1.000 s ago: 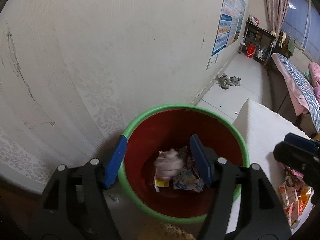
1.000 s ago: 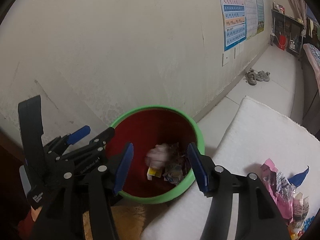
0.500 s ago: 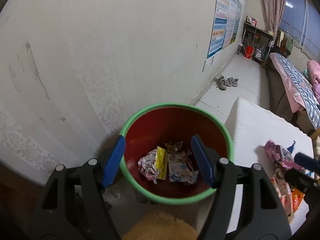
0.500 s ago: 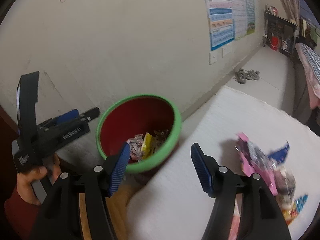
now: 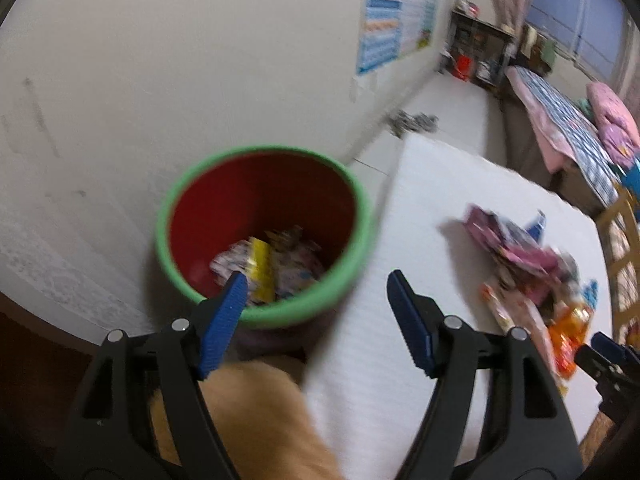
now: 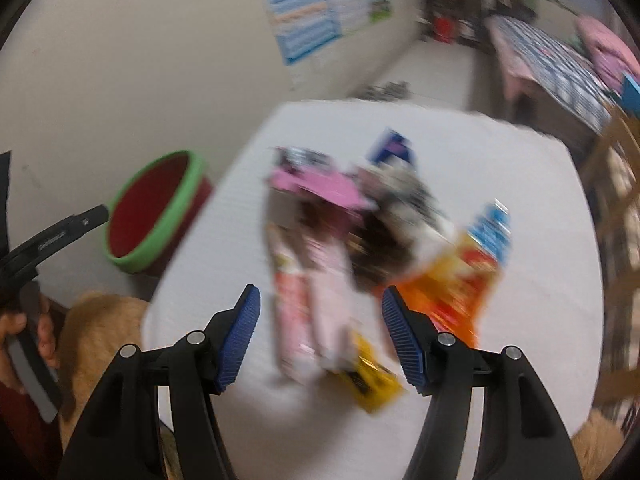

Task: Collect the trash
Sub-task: 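Grasp the pink strawberry carton with left tool while right tool grasps orange chip bag, then lift both held items and carry them toward the red bucket, then lower both items into the red bucket and open both tools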

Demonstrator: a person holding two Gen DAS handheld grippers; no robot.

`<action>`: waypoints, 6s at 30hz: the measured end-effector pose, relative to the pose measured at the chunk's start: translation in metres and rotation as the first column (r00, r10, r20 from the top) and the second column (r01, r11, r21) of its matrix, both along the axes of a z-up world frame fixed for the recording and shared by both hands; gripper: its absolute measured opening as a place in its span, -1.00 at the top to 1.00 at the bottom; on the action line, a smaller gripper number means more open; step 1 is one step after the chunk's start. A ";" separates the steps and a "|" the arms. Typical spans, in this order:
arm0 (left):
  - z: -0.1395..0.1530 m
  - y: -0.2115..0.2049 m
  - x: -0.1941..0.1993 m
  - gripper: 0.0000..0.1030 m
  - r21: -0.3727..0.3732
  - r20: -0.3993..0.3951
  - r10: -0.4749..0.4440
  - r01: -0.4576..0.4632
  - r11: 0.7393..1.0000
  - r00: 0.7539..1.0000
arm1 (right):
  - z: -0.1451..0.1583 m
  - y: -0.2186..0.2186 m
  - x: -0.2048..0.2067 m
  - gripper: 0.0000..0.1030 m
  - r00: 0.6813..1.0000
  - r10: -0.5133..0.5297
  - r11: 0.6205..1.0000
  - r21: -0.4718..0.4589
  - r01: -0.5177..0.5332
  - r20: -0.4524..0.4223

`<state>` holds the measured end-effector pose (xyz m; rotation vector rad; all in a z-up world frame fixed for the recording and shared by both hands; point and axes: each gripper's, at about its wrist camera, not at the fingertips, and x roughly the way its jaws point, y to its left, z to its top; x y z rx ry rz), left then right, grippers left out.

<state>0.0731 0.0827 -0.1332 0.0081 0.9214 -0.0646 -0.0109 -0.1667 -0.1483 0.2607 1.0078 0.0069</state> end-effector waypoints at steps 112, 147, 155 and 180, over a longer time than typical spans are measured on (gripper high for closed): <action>-0.055 -0.079 -0.026 0.46 -0.129 -0.215 -0.181 0.156 0.979 0.960 | 0.039 -0.042 -0.021 0.09 0.984 -0.132 0.981 0.159 0.112 0.121; 0.068 -0.005 -0.020 0.45 -0.037 0.175 0.004 0.002 0.999 0.985 | 0.082 0.041 0.025 0.09 0.971 0.075 0.991 0.095 -0.099 0.225; 0.064 0.005 -0.013 0.45 -0.026 0.171 0.036 -0.032 0.999 0.985 | 0.082 0.051 0.036 0.09 0.966 0.114 0.986 0.089 -0.138 0.234; 0.048 0.038 -0.003 0.45 -0.036 0.142 0.100 -0.096 0.995 0.985 | 0.070 0.095 0.063 0.12 0.955 0.230 0.967 0.065 -0.246 0.189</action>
